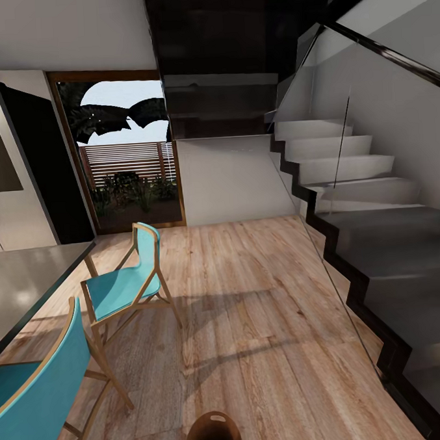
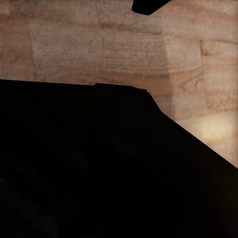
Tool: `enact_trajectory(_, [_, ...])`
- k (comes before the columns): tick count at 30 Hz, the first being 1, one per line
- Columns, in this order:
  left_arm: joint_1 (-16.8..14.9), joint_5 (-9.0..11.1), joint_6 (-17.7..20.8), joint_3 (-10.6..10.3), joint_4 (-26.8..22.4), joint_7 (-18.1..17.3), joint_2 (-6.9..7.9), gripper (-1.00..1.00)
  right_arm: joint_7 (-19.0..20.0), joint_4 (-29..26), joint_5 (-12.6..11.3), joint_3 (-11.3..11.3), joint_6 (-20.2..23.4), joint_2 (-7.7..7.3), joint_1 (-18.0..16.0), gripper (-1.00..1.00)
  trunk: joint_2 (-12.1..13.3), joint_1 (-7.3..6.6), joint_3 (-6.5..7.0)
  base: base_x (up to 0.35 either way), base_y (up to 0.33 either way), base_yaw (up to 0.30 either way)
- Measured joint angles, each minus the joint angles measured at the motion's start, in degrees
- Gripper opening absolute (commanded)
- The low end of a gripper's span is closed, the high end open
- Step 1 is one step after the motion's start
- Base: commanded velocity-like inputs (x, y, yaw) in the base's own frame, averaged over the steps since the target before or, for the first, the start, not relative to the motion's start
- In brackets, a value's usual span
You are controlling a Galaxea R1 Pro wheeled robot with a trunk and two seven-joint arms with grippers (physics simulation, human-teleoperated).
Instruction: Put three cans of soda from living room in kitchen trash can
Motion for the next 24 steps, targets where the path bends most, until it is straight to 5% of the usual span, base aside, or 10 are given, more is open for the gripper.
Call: enact_trajectory(24, [0.00,0.00,0.00,0.00,0.00,0.00,0.00,1.00,0.00,0.00,0.00,0.00,0.00,0.00,0.00,1.00,0.00,0.00,0.00,0.000,0.000,0.000])
